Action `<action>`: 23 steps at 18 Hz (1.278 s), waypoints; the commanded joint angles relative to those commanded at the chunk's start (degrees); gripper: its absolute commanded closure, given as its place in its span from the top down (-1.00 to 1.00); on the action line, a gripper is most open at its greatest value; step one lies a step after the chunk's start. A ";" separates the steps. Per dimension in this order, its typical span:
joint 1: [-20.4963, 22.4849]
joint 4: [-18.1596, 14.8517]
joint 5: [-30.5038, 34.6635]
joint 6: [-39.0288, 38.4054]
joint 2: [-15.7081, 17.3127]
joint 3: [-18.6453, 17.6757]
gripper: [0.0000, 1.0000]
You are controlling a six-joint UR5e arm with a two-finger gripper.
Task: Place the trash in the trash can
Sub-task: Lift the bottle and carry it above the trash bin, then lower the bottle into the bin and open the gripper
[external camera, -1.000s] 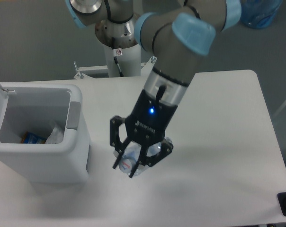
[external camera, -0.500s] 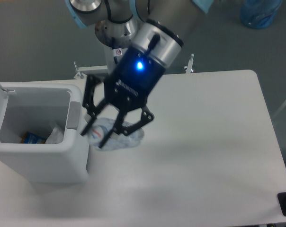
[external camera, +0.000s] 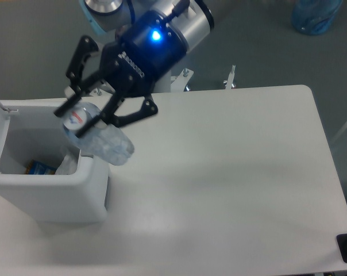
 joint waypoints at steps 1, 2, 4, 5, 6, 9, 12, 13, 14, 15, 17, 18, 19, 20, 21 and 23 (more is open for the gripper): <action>-0.09 0.00 -1.24 -0.09 0.00 -0.35 -1.00; -0.17 0.09 -1.43 0.09 0.70 -1.40 -1.00; -0.79 0.17 -2.30 0.44 1.93 -3.16 -1.00; -0.88 0.35 -3.35 0.53 2.37 -3.86 -1.00; -1.14 0.79 -4.32 0.79 2.55 -4.65 -1.00; -1.32 2.11 -7.05 2.37 2.46 -5.62 -1.00; -2.37 2.20 -7.05 5.96 2.46 -6.68 -1.00; -2.63 2.28 -7.05 7.98 2.46 -7.20 -1.00; -2.64 2.29 -7.05 10.00 2.37 -7.90 -1.00; -2.90 2.29 -6.97 11.06 2.46 -8.87 -1.00; -4.13 2.37 -6.88 11.69 2.90 -10.37 -1.00; -4.39 2.37 -6.88 12.12 2.99 -10.55 -1.00; -4.57 2.37 -6.79 12.13 2.99 -10.98 -1.00; -4.66 2.46 -6.70 12.22 3.34 -11.42 -1.00; -4.92 2.37 -6.62 12.48 3.69 -11.95 -1.00; -5.10 2.46 -6.44 13.70 3.87 -12.83 -1.00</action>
